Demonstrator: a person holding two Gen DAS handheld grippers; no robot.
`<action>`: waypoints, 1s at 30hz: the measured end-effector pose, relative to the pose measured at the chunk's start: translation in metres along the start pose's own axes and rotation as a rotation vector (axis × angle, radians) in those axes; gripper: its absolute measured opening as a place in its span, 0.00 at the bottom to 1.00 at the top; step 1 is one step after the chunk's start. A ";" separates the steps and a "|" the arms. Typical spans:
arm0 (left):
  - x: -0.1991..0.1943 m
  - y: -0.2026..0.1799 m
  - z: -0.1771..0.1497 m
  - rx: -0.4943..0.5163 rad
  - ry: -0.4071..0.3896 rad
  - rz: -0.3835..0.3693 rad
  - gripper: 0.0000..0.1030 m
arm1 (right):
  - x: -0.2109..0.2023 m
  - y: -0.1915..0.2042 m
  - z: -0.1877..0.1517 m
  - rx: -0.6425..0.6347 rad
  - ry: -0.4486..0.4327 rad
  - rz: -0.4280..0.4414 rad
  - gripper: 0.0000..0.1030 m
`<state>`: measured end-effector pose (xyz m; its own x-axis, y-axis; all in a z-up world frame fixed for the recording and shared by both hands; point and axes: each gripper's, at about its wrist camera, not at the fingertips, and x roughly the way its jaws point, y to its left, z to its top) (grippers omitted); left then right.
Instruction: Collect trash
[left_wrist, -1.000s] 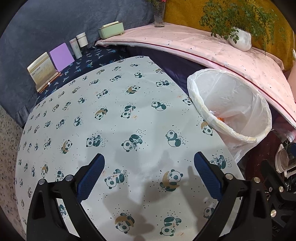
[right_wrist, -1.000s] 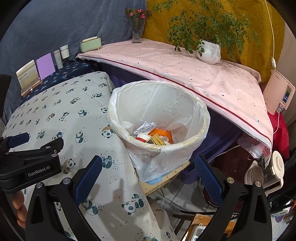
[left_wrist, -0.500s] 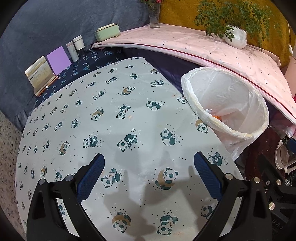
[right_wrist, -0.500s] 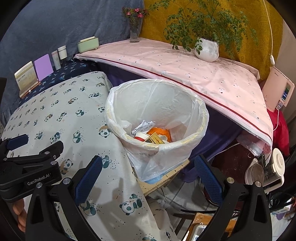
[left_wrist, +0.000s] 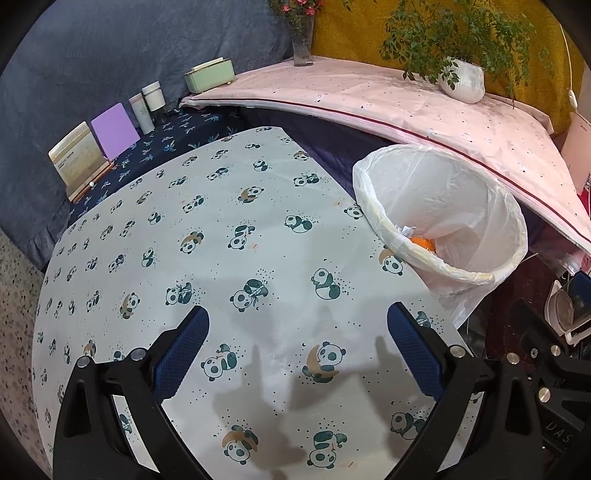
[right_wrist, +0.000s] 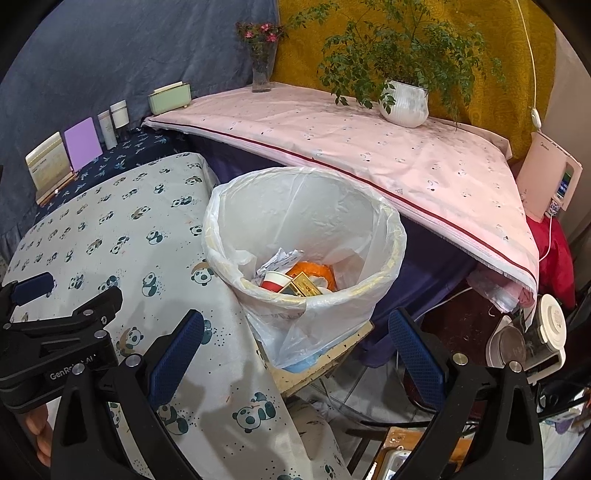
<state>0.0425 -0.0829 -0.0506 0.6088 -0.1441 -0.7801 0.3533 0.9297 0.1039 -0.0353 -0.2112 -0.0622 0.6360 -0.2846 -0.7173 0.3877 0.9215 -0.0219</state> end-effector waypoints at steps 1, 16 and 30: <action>0.000 0.000 0.000 0.000 -0.001 -0.003 0.90 | 0.000 -0.001 0.000 0.002 0.000 0.000 0.94; -0.008 -0.018 0.026 0.026 -0.031 -0.032 0.90 | -0.004 -0.016 0.017 0.026 -0.021 -0.008 0.94; -0.001 -0.027 0.045 0.029 -0.025 -0.028 0.90 | 0.004 -0.025 0.035 0.032 -0.032 -0.003 0.94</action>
<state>0.0644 -0.1232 -0.0246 0.6155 -0.1785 -0.7676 0.3904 0.9152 0.1002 -0.0194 -0.2450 -0.0406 0.6557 -0.2958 -0.6947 0.4104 0.9119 -0.0009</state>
